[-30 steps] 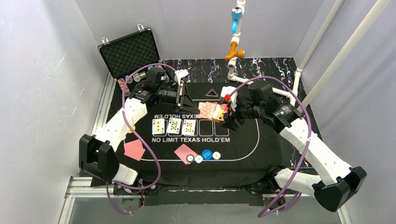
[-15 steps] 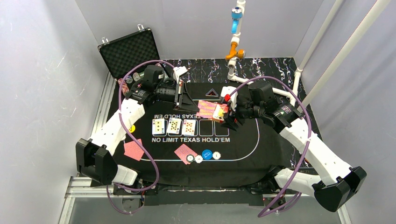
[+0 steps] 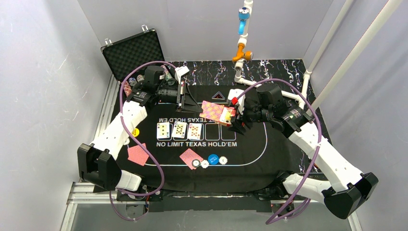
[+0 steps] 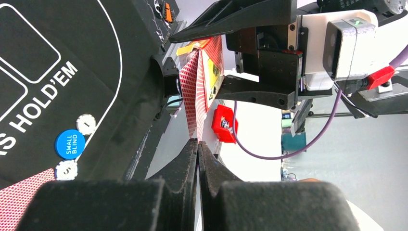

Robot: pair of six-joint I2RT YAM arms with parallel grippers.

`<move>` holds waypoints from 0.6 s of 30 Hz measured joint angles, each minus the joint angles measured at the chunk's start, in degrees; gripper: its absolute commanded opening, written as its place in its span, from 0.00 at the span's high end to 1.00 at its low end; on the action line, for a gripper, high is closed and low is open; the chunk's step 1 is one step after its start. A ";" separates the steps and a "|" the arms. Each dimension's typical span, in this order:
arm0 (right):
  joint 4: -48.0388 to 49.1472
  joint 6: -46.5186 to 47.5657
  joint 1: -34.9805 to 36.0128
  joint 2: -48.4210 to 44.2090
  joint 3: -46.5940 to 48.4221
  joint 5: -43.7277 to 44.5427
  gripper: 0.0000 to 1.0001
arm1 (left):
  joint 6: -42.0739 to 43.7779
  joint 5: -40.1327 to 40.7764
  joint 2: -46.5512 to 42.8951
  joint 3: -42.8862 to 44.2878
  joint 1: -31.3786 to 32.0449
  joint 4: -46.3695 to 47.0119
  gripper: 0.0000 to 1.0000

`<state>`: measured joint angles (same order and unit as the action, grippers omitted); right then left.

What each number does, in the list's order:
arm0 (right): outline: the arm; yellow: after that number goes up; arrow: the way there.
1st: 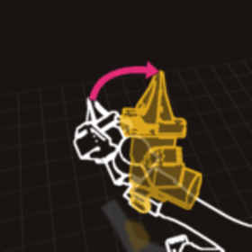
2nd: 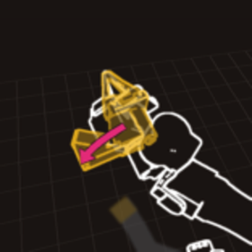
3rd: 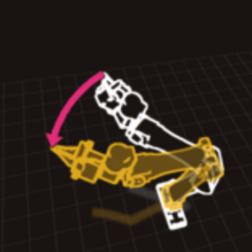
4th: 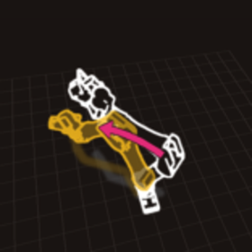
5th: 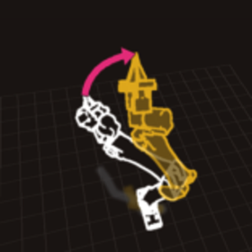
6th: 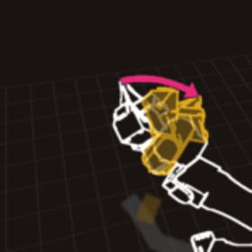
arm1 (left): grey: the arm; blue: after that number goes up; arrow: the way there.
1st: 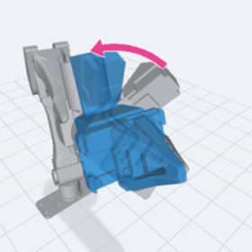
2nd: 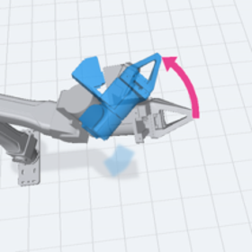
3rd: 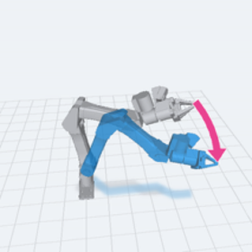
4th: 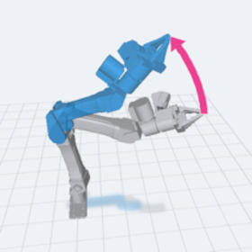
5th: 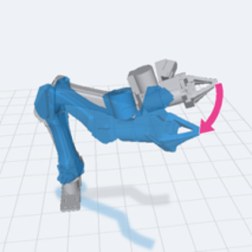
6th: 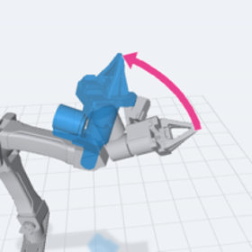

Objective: Distribute texas hold em gaming equipment

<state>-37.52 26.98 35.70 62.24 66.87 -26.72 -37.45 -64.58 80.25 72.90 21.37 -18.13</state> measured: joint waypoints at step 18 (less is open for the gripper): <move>-0.04 0.00 0.02 -0.02 -0.02 0.42 0.99 | -2.60 -2.29 0.00 0.00 -1.81 3.02 1.00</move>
<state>-37.56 26.98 35.73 62.22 66.85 -26.30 -40.05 -66.87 80.25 72.90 19.55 -15.11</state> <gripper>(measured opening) 0.731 0.009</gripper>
